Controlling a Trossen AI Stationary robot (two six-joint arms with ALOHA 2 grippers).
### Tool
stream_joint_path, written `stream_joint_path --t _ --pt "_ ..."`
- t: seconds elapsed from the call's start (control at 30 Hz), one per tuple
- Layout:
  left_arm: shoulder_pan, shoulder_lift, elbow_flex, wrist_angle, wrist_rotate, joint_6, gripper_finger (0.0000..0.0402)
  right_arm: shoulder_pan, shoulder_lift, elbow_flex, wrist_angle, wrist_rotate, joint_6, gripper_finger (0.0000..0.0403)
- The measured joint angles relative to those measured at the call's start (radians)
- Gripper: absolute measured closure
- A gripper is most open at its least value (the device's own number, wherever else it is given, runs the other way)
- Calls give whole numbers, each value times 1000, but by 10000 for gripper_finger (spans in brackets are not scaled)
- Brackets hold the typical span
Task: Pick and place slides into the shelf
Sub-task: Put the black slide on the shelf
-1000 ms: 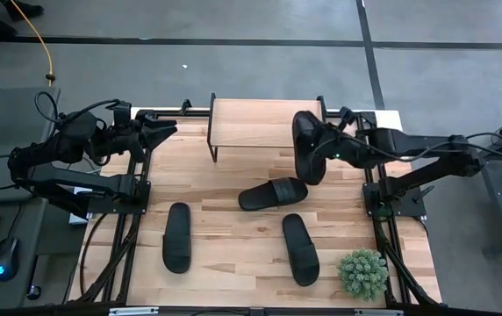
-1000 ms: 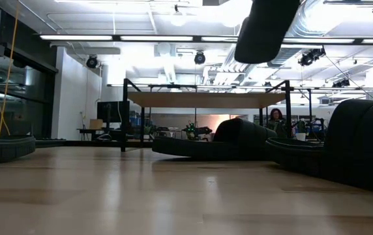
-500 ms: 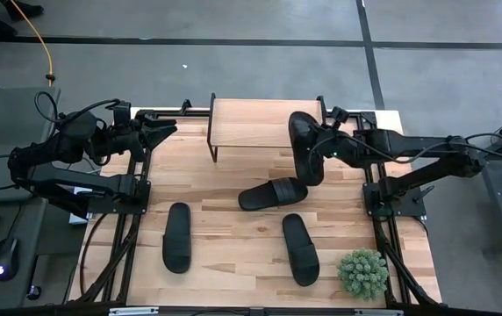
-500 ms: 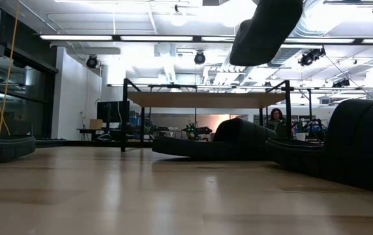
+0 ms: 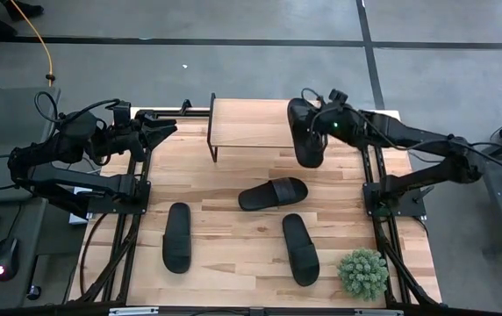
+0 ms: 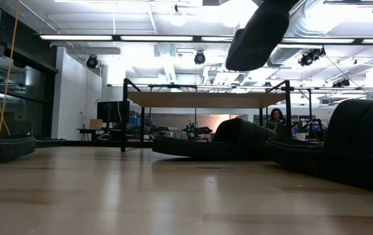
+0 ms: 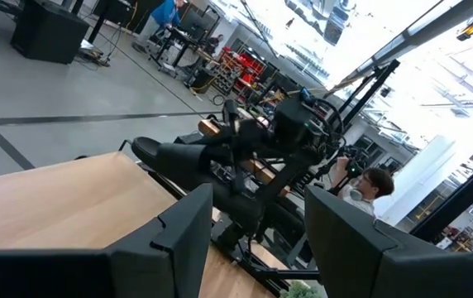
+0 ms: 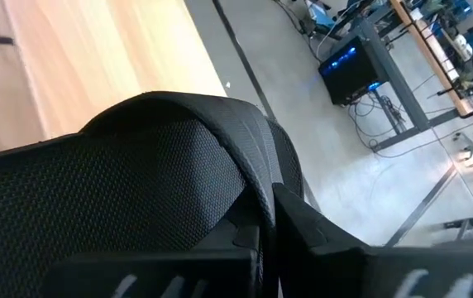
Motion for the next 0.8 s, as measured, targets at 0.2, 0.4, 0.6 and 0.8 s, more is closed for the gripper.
stream_joint_path --t 0.2,0.4,0.6,0.8 --pt "0 0 0 0 0 0 224 -100 0 0 3 -71 -50 403" --pt "0 0 0 0 0 0 224 -174 0 -8 55 -150 -79 403" --pt "0 0 0 0 0 -6 224 -192 2 -154 222 -173 -93 403" --pt "0 0 0 1 0 -29 224 -195 2 -233 297 -175 -118 403"
